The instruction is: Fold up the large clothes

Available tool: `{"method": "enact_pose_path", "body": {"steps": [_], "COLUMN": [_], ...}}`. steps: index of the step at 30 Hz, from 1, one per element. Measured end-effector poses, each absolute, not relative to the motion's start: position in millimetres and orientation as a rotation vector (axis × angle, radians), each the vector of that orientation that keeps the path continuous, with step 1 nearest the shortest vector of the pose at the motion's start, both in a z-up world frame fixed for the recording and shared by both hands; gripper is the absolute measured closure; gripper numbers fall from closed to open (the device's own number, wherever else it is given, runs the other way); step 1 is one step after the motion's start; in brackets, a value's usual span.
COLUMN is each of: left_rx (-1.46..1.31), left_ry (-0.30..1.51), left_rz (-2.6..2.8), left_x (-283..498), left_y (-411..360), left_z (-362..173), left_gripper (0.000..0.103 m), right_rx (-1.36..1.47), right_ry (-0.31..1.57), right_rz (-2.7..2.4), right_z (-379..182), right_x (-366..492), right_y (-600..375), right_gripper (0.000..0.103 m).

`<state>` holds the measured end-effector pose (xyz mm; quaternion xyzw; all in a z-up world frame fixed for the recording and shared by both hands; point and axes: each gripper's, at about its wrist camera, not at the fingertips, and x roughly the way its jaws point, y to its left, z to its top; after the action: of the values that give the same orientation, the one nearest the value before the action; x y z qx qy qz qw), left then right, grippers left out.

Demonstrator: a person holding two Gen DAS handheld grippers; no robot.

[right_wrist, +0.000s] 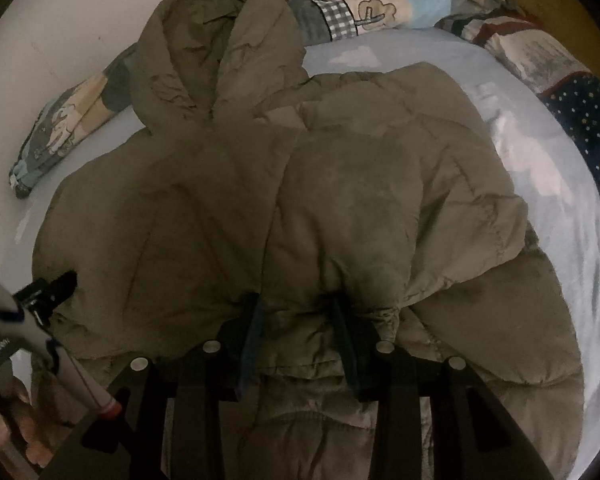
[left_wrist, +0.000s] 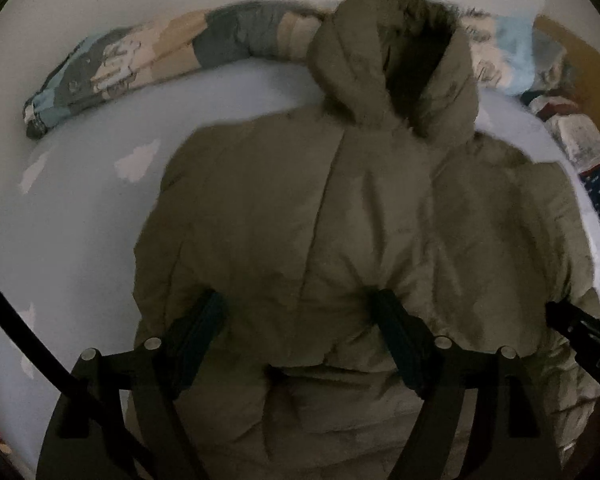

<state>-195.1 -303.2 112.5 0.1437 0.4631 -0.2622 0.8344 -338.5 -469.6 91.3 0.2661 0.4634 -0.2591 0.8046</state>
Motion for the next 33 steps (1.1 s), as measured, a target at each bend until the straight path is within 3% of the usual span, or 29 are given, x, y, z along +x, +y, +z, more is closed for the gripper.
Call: {"method": "enact_pose_path", "body": {"steps": [6, 14, 20, 24, 27, 33], "left_rx": [0.239, 0.209, 0.233, 0.302, 0.383, 0.464], "left_ry": [0.871, 0.879, 0.866, 0.918, 0.967, 0.967], "left_rz": [-0.591, -0.602, -0.599, -0.615, -0.606, -0.599], "left_x": [-204.6, -196.8, -192.7, -187.5, -187.1, -190.0], "left_y": [-289.4, -282.0, -281.3, -292.9, -303.9, -312.1], "left_z": [148.6, 157.1, 158.0, 142.6, 124.5, 113.2], "left_gripper": [0.025, 0.025, 0.025, 0.025, 0.025, 0.024], "right_rx": [0.611, 0.654, 0.633, 0.593, 0.559, 0.511], "right_ry": [0.899, 0.834, 0.810, 0.793, 0.803, 0.822], "right_rz": [-0.549, -0.519, -0.517, -0.534, -0.554, -0.619], "right_z": [127.5, 187.8, 256.6, 281.6, 285.5, 266.0], "right_x": [-358.2, -365.4, -312.3, -262.1, -221.4, -148.4], "right_y": [-472.6, -490.8, -518.3, -539.4, -556.7, -596.9], "right_gripper": [0.064, 0.064, 0.063, 0.055, 0.047, 0.046]}}
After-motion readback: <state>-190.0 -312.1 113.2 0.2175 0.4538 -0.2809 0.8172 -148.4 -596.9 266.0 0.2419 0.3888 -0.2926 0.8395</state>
